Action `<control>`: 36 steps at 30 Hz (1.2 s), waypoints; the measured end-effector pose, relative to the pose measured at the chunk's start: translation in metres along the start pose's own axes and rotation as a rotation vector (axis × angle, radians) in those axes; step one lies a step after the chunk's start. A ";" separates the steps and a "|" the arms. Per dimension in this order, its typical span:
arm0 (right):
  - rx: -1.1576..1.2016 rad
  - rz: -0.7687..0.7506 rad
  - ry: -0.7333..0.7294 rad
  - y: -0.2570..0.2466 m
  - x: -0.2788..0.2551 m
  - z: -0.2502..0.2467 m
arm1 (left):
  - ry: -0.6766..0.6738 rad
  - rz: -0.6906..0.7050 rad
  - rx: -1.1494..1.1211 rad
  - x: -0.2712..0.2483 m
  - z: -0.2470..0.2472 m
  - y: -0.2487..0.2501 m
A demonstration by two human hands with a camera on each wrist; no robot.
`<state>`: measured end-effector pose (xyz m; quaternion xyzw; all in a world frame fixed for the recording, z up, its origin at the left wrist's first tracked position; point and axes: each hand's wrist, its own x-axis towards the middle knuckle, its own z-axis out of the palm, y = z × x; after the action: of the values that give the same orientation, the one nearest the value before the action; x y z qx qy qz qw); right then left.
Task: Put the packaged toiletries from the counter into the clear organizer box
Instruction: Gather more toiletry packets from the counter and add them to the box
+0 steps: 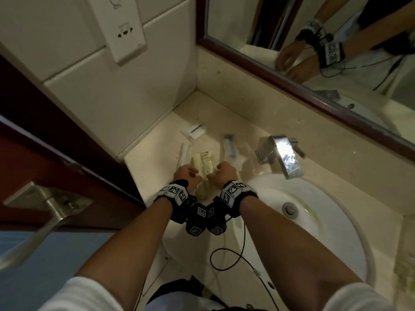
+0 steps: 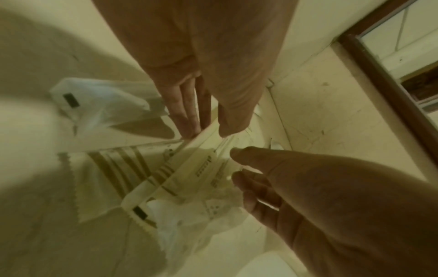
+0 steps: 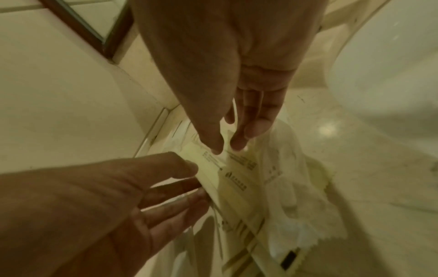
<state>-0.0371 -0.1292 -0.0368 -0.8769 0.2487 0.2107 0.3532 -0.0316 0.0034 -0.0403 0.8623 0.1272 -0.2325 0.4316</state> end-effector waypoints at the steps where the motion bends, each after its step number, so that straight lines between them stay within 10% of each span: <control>1: -0.003 0.008 -0.016 0.000 0.001 0.000 | 0.006 -0.001 -0.025 0.001 0.001 0.000; 16: -0.011 -0.133 -0.164 0.003 0.002 0.007 | 0.066 0.016 -0.130 0.005 0.003 -0.001; 24: 0.137 -0.157 -0.294 0.007 -0.003 -0.011 | -0.136 0.013 -0.264 -0.003 -0.013 0.002; 36: 0.278 -0.169 -0.145 0.027 -0.038 -0.082 | -0.172 0.112 -0.123 -0.020 -0.009 0.041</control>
<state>-0.0669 -0.1947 0.0248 -0.8198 0.1747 0.2066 0.5047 -0.0287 -0.0139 0.0023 0.8168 0.0555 -0.2730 0.5051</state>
